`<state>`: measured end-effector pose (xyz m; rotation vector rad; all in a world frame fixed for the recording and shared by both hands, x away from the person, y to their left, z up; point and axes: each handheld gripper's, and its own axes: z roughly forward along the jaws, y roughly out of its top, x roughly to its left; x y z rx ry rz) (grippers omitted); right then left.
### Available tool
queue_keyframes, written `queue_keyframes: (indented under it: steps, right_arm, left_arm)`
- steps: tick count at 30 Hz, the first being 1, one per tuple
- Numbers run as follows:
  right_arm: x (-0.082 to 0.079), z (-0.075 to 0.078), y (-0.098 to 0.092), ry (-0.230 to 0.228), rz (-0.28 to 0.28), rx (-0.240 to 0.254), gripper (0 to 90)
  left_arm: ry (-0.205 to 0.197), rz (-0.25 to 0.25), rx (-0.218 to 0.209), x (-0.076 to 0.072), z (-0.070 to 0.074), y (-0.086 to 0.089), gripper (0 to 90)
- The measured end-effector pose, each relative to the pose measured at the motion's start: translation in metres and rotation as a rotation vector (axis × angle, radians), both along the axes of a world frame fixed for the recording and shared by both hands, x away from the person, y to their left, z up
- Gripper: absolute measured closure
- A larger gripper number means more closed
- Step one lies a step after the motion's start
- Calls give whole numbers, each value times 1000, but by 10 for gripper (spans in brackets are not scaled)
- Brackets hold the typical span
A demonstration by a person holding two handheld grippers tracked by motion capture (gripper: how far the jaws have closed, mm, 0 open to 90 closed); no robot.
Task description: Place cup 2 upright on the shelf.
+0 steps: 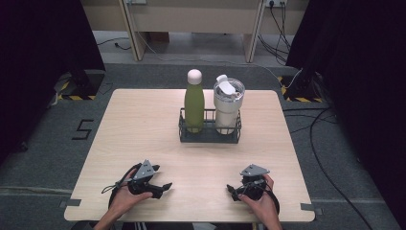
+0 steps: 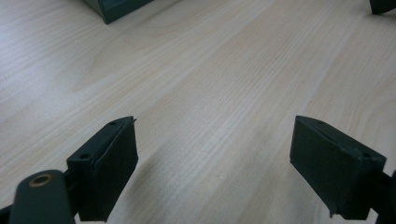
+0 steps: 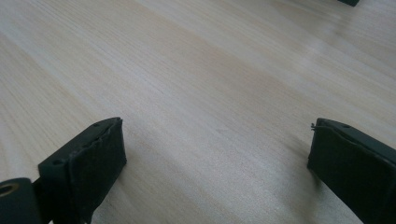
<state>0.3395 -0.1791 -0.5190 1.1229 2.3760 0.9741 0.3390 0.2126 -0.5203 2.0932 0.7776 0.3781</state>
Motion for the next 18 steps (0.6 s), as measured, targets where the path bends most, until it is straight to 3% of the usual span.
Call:
queue_keyframes:
  steps: [8, 12, 13, 18]
  right_arm:
    - [0, 0, 0, -1, 0, 0, 44]
    - [0, 0, 0, -1, 0, -1, 44]
    - [0, 0, 0, -1, -1, -1, 44]
    - [0, 0, 0, -2, -1, -2, 44]
  left_arm:
    - [5, 9, 22, -1, -1, 1, 148]
    - [33, 12, 38, 0, -2, 2, 148]
    - [51, 2, 61, 0, -3, 2, 148]
    - [59, 2, 59, 1, -3, 2, 138]
